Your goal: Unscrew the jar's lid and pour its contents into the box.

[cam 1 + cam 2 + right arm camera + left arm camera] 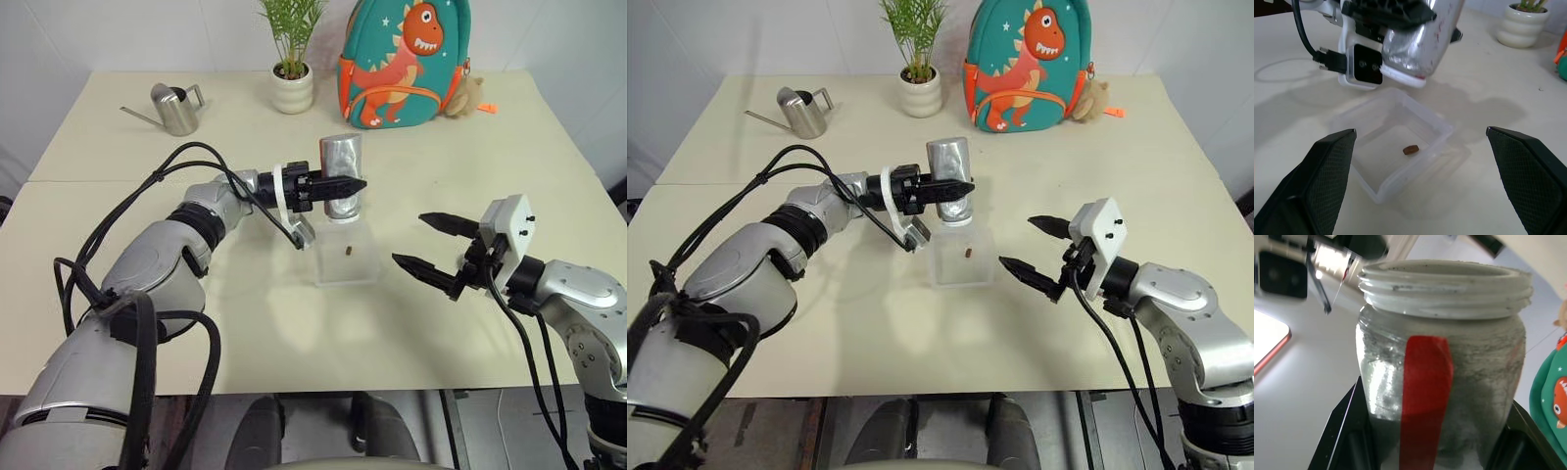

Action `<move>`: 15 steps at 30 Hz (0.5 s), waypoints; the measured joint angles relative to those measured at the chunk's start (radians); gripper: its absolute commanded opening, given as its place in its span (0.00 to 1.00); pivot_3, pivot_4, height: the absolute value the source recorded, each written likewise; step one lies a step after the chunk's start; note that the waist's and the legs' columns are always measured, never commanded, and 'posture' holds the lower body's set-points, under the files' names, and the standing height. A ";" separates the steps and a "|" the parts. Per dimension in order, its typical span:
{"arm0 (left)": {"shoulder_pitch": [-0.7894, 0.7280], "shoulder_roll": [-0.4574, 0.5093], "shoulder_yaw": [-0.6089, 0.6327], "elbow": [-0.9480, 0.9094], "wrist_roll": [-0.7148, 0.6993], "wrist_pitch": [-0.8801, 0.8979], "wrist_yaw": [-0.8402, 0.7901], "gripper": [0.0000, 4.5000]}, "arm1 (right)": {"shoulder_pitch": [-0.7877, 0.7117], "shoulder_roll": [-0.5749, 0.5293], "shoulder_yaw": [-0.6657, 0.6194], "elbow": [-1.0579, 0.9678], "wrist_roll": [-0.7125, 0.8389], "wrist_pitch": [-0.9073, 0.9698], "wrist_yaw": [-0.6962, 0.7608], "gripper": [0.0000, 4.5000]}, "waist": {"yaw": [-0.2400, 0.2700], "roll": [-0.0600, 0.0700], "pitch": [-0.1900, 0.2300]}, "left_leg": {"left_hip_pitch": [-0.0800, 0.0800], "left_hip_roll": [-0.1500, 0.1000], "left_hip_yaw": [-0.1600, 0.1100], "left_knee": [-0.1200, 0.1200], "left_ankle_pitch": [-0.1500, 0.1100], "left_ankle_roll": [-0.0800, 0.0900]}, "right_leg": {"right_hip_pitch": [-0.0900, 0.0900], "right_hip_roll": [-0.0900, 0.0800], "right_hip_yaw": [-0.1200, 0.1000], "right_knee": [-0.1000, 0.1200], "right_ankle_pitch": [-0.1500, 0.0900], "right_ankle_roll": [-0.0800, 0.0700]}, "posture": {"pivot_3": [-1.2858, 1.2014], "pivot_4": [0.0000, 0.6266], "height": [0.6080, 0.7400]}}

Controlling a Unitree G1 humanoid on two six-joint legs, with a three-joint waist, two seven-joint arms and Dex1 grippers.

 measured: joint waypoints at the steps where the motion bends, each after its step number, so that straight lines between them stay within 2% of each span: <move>1: -0.004 -0.002 -0.009 0.002 0.004 0.004 -0.004 0.43 | -0.001 0.002 0.007 0.003 -0.001 -0.003 0.000 1.00 | 0.000 0.000 0.000 | 0.000 0.000 0.000 0.000 0.000 0.000 | 0.000 0.000 0.000 0.000 0.000 0.000 | 0.52 0.24 1.00; 15: -0.061 -0.017 -0.124 -0.001 0.073 0.059 -0.071 0.43 | -0.072 0.055 0.064 0.097 -0.035 -0.066 0.012 1.00 | -0.007 0.000 0.000 | 0.001 0.000 0.001 0.000 0.000 -0.001 | 0.000 0.000 0.002 0.002 0.000 0.000 | 0.52 0.24 1.00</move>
